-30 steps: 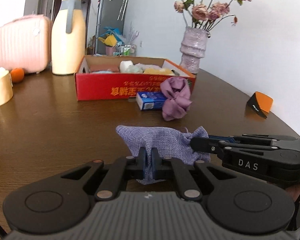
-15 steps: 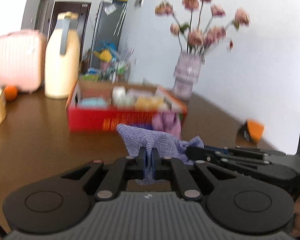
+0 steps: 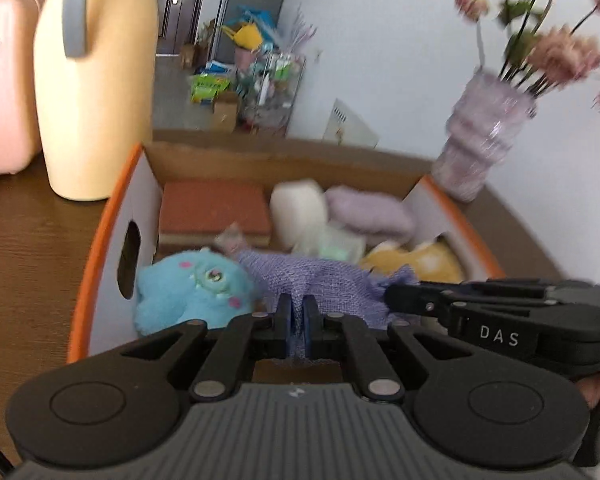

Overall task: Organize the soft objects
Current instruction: 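Lower the pouch into the box and open both grippers, then withdraw both grippers from the box back over the table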

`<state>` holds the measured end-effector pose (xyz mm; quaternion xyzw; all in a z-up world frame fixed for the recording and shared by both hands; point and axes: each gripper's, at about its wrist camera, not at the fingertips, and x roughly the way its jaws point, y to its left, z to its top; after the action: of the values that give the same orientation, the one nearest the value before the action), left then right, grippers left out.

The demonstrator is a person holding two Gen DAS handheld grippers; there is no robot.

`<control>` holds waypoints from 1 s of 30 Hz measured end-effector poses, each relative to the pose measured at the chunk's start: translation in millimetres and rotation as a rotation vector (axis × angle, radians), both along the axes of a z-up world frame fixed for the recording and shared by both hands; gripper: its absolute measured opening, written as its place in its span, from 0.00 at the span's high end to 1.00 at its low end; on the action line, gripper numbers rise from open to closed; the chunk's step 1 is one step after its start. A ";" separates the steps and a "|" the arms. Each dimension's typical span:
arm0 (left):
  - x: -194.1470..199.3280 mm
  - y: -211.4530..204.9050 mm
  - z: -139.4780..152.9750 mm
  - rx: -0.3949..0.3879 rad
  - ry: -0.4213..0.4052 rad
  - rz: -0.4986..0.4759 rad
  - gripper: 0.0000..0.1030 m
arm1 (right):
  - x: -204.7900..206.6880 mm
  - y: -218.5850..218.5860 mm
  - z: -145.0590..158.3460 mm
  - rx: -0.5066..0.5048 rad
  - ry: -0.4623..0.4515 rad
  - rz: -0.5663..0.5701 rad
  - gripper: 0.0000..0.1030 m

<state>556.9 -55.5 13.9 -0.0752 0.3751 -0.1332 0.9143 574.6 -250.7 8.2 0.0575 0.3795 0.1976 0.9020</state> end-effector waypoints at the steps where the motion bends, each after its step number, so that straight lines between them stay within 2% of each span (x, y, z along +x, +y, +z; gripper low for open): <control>1: 4.7 -1.2 -9.5 0.013 0.012 -0.001 0.94 | 4.0 4.2 -6.6 -0.025 0.011 0.000 0.88; 6: 4.1 -4.1 -34.7 0.078 0.028 -0.033 0.86 | 2.5 25.9 -28.1 -0.153 0.019 0.032 0.84; 7: 2.4 -2.5 -33.0 0.078 0.025 -0.035 0.81 | 1.1 26.7 -26.5 -0.156 0.013 0.031 0.81; 9: -6.0 1.7 -21.7 0.077 -0.010 -0.060 0.65 | -2.9 23.5 -18.7 -0.141 0.008 0.019 0.80; 10: -12.7 3.5 -14.0 0.077 -0.044 -0.070 0.54 | -6.7 20.1 -11.5 -0.129 -0.006 0.015 0.75; 13: -34.7 15.1 14.6 0.107 -0.150 -0.063 0.50 | -27.4 7.3 16.3 -0.094 -0.067 0.009 0.69; 18: -86.8 37.6 61.7 0.204 -0.358 0.065 0.37 | -69.5 -13.2 65.1 -0.077 -0.198 -0.021 0.62; 20: -106.8 43.1 74.5 0.231 -0.423 0.105 0.23 | -87.6 -19.1 81.5 -0.074 -0.253 -0.038 0.59; 22: -128.1 47.1 82.9 0.240 -0.469 0.138 0.22 | -110.4 -23.8 94.6 -0.081 -0.308 -0.050 0.57; 27: -161.4 40.8 93.0 0.265 -0.508 0.162 0.19 | -152.8 -28.1 114.9 -0.068 -0.416 -0.071 0.48; 30: -176.7 37.6 97.6 0.241 -0.522 0.156 0.18 | -169.8 -24.2 122.3 -0.072 -0.437 -0.063 0.42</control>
<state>380.2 -17.9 111.6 0.0421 0.1334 -0.0318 0.9897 404.8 -274.9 130.4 -0.0071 0.1797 0.1634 0.9700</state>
